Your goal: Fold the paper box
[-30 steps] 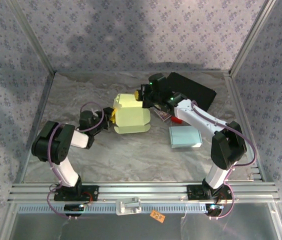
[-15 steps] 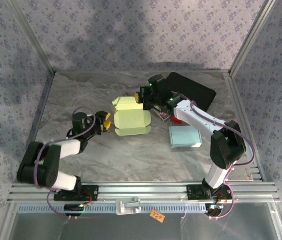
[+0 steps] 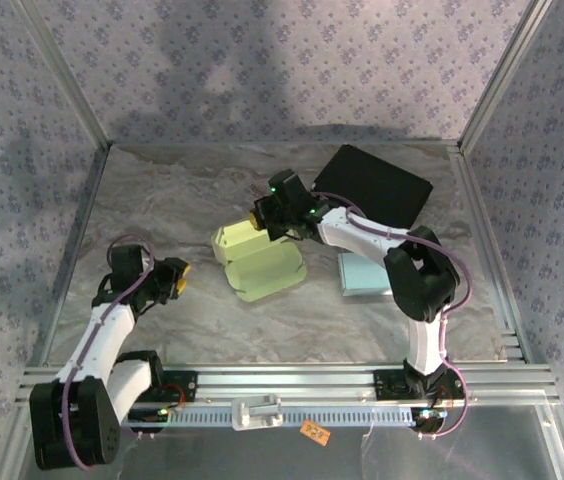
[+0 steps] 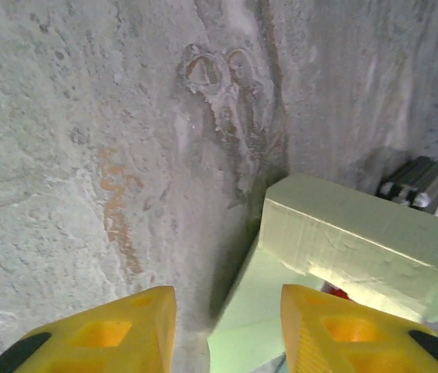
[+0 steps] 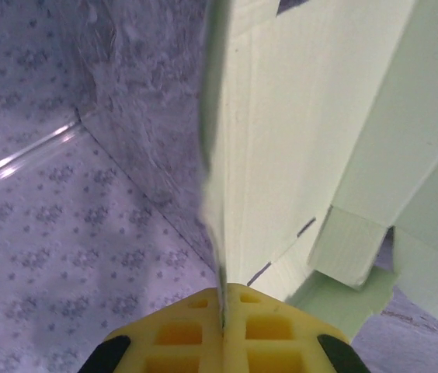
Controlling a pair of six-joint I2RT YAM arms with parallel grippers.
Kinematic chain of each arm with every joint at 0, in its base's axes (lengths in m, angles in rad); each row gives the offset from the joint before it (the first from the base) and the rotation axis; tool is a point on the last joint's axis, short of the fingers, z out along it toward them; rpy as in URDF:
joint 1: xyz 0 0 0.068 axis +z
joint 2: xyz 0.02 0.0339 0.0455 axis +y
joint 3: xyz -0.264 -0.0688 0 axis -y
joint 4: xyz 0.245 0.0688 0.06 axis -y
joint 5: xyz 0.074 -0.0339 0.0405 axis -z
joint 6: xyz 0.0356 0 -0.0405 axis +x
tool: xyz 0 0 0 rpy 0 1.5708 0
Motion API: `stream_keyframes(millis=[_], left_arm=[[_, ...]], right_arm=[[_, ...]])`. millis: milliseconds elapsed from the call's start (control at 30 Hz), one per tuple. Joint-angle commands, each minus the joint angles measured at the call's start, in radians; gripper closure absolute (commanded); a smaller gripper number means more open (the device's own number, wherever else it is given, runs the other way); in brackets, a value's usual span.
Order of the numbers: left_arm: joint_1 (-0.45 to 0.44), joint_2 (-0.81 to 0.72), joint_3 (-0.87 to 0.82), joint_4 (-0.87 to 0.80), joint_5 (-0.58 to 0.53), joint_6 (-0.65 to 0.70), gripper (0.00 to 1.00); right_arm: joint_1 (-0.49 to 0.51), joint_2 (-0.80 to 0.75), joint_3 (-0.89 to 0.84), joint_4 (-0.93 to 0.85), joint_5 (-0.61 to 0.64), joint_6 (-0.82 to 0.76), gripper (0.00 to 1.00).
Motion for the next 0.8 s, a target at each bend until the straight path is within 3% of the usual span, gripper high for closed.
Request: stream_keyframes(millis=[0,133,333,500,767], left_arm=[[0.004,0.062,0.078,-0.05,-0.001,0.224,0.64],[-0.002,0.157,0.087,0.057,0.021,0.303,0.65],[-0.107,0.27,0.127,0.129,0.028,0.456,0.63],[-0.178,0.271,0.105,0.19,-0.022,0.513,0.6],[-0.193,0.275,0.106,0.194,-0.076,0.556,0.56]], right_arm=[[-0.003,0.023,0.034,-0.014,-0.022,-0.121,1.0],[-0.01,0.046,-0.004,0.058,-0.067,-0.181,1.0],[-0.015,0.06,-0.063,0.216,-0.085,-0.203,1.0],[-0.019,0.073,-0.103,0.338,-0.1,-0.196,1.0],[-0.016,0.099,-0.149,0.463,-0.131,-0.177,1.0]])
